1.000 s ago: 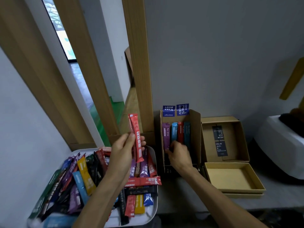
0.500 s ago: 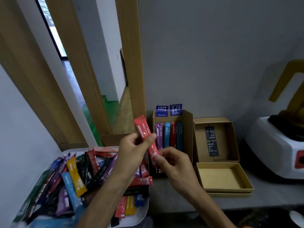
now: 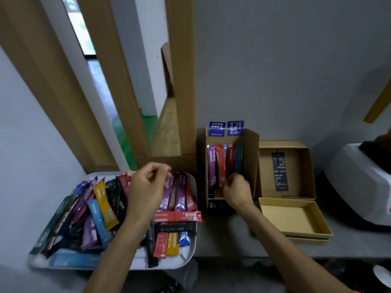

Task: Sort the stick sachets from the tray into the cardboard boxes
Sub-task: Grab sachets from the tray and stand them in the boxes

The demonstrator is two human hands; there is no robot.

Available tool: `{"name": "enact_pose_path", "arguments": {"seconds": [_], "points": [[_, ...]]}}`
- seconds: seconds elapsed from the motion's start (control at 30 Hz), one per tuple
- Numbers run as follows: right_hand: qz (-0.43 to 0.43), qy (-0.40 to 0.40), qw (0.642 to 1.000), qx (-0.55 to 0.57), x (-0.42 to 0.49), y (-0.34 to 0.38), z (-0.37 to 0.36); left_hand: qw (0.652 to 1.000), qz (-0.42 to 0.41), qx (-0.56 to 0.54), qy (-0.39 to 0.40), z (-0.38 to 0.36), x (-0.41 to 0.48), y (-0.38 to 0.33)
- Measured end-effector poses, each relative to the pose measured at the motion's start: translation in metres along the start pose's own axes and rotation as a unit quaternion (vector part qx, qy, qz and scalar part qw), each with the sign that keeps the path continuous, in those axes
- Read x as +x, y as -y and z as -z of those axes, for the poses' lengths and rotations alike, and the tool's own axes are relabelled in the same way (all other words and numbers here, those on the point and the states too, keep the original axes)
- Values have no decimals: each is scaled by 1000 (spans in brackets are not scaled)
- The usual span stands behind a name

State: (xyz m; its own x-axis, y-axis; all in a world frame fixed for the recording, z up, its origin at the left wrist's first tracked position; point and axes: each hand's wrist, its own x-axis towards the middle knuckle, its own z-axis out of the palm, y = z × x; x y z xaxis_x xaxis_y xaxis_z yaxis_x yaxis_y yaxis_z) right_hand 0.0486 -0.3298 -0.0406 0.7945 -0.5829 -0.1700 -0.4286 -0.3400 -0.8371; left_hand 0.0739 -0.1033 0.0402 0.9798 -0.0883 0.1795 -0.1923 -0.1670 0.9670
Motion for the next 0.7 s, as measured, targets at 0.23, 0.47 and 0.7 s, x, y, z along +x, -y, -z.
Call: {"name": "enact_pose_path", "arguments": {"seconds": [0.23,0.47,0.7], "points": [[6,-8,998,-56,2,8,-2,986,52,149,-46,94,-40,62],[155,-119,981,15,-79,43,-4,933,102,322,-127,183,-40,71],[172,159,960,-155,-96,119,-91,869,182,459,32,190,35,72]]}}
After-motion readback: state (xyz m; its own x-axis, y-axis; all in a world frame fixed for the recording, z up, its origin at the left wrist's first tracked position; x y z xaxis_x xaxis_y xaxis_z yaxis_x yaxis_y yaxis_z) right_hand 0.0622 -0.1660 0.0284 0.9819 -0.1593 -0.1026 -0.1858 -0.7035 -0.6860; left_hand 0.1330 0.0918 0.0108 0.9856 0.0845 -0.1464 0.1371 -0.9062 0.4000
